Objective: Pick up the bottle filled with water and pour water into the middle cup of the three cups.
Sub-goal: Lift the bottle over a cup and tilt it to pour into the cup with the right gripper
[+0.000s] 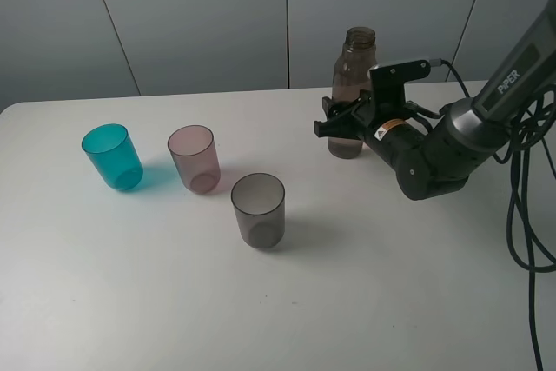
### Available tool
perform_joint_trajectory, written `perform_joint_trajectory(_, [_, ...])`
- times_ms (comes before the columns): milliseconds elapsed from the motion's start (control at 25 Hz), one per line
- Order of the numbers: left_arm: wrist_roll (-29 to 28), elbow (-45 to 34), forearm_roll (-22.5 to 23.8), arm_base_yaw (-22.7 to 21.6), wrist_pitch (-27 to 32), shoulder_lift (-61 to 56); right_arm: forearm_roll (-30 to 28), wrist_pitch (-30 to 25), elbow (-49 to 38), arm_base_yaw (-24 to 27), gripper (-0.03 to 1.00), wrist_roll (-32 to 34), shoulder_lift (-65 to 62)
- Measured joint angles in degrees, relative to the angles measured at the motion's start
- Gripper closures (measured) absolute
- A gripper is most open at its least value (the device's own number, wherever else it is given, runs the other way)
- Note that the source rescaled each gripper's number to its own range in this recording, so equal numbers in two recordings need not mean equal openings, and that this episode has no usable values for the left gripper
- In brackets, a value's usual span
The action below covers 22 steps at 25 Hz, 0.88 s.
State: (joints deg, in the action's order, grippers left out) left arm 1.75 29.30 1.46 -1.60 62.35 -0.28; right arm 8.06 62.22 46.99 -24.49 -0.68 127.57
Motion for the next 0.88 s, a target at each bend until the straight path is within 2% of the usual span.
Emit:
perform_joint_trajectory(240, [-0.1,0.0,0.0,0.0,0.0,0.0,-0.4,-1.2,0.0,0.0,0.97,-0.2,-0.4])
perform_joint_trajectory(480, [-0.1,0.0,0.0,0.0,0.0,0.0,-1.6,-11.5,0.0,0.2,0.97,-0.2,-6.3])
perform_joint_trajectory(720, [-0.1,0.0,0.0,0.0,0.0,0.0,-1.4,-17.2,0.0,-1.8,0.97,-0.5,-14.6])
perform_joint_trajectory(880, [-0.1,0.0,0.0,0.0,0.0,0.0,2.4,-21.0,1.0,-4.5,0.97,-4.8,-16.7])
